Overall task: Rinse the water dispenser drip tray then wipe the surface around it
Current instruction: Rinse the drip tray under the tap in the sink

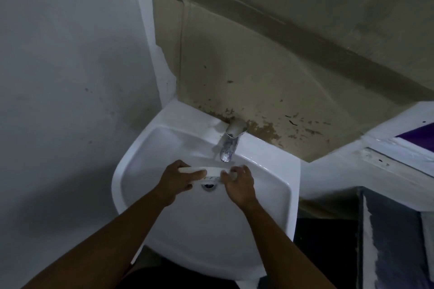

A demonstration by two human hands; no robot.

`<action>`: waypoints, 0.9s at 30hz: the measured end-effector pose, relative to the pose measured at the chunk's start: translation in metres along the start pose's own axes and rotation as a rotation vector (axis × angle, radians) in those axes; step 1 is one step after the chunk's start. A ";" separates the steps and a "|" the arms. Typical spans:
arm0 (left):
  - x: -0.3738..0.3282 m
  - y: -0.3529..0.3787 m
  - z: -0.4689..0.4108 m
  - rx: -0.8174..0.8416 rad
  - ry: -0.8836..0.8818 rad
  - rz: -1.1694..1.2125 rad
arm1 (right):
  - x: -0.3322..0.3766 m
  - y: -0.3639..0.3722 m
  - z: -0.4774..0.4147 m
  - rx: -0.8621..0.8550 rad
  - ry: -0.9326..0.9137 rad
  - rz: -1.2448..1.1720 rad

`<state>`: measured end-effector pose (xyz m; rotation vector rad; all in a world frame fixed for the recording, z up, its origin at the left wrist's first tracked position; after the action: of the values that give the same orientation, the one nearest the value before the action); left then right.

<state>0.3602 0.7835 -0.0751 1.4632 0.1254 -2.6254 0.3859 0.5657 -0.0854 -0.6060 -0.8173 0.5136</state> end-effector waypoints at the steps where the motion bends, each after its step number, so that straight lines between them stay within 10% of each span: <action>1: -0.001 -0.003 0.000 -0.003 0.043 -0.010 | 0.008 0.002 0.003 -0.018 -0.041 0.013; 14: -0.006 -0.031 0.020 0.012 0.073 0.082 | 0.077 0.047 0.050 0.107 -0.536 0.156; 22: -0.004 -0.029 0.031 0.024 0.057 0.165 | 0.031 0.028 -0.006 0.216 0.144 0.134; 27: -0.007 -0.039 0.027 0.000 0.066 0.164 | 0.071 0.046 0.032 0.108 -0.306 0.278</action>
<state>0.3350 0.8190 -0.0548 1.4933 0.0110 -2.4493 0.3934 0.6528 -0.0623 -0.5508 -0.9920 0.9147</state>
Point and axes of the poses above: each hand's wrist, its own z-axis away from the middle knuckle, its own y-axis out of the palm, x = y × z, the point moved 10 cm from there along -z, towards the middle knuckle, and after that the axes turned 11 degrees about y, right-handed, at the moved point
